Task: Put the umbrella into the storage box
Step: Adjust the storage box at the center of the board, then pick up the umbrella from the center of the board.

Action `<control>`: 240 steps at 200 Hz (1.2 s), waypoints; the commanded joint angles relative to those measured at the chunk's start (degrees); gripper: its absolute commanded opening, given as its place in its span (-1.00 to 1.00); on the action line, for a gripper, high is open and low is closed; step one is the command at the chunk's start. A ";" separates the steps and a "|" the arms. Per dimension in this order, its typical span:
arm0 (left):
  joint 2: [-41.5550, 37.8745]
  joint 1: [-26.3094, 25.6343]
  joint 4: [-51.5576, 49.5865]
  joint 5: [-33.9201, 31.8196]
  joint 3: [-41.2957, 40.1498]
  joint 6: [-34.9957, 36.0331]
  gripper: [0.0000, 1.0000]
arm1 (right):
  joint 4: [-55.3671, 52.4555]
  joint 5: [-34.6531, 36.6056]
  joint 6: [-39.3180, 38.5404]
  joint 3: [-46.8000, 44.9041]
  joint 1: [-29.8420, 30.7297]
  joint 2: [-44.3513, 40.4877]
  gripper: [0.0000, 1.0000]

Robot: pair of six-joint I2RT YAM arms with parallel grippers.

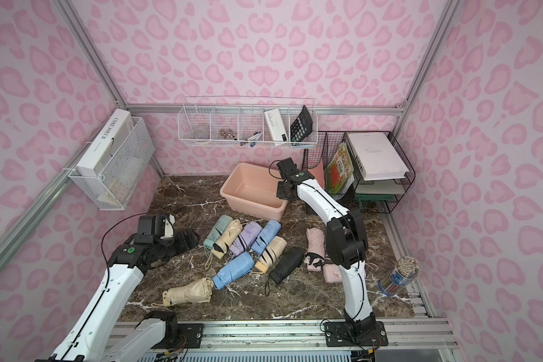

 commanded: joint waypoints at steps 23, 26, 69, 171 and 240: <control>0.85 -0.07 -1.77 0.74 0.91 0.91 0.81 | -1.40 -2.81 -3.34 -6.40 0.19 -4.48 -0.62; 0.92 -0.09 -2.03 0.81 1.05 0.87 0.81 | -1.38 -2.92 -3.42 -6.86 0.14 -4.73 -0.62; 1.30 -0.08 -6.89 -0.54 2.16 -2.96 0.81 | 0.37 -3.27 -4.42 -10.20 -0.12 -7.34 -0.16; -11.90 -0.02 -17.47 -18.28 3.59 -17.57 0.83 | 14.33 -0.92 -24.97 -14.73 10.27 -23.12 0.88; -29.56 -0.02 -15.64 -29.57 -0.30 -19.70 0.76 | 38.02 -21.83 -51.21 -43.48 29.52 -34.83 0.89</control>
